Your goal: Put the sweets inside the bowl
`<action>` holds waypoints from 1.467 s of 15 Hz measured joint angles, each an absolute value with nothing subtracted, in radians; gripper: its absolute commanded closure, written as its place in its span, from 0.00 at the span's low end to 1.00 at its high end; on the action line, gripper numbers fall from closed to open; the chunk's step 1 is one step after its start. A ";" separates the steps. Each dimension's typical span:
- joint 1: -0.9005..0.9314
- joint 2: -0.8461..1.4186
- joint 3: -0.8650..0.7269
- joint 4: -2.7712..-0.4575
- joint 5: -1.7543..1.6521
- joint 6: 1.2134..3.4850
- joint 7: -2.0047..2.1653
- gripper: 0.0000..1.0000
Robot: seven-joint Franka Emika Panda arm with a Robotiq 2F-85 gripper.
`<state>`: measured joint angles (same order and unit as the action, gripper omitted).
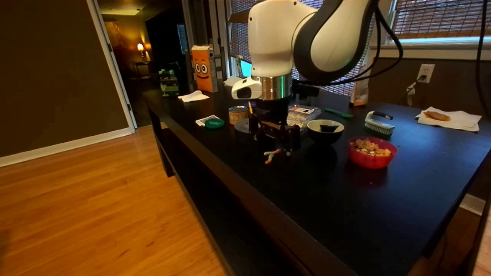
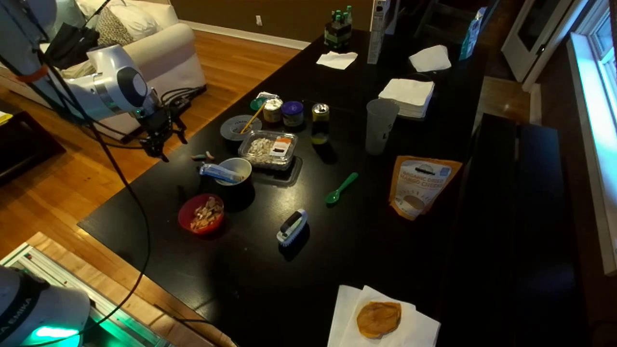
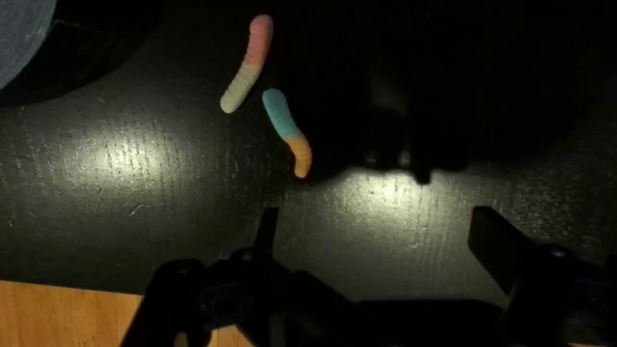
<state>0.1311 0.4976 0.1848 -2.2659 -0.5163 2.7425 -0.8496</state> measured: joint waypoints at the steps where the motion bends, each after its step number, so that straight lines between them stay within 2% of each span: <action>1: 0.129 0.511 0.181 -2.250 -0.516 2.737 -0.870 0.22; 7: 0.119 0.576 0.167 -2.174 -0.516 2.713 -0.943 0.67; 12: 0.119 0.617 0.167 -2.131 -0.516 2.693 -0.968 0.85; 14: 0.119 0.629 0.167 -2.121 -0.516 2.689 -0.973 0.89; 15: 0.119 0.634 0.167 -2.116 -0.516 2.686 -0.977 1.00; 16: 0.119 0.639 0.167 -2.112 -0.515 2.684 -0.981 0.97; 17: 0.119 0.642 0.167 -2.109 -0.514 2.681 -0.986 1.00; 22: 0.118 0.635 0.167 -2.099 -0.494 2.669 -0.987 0.99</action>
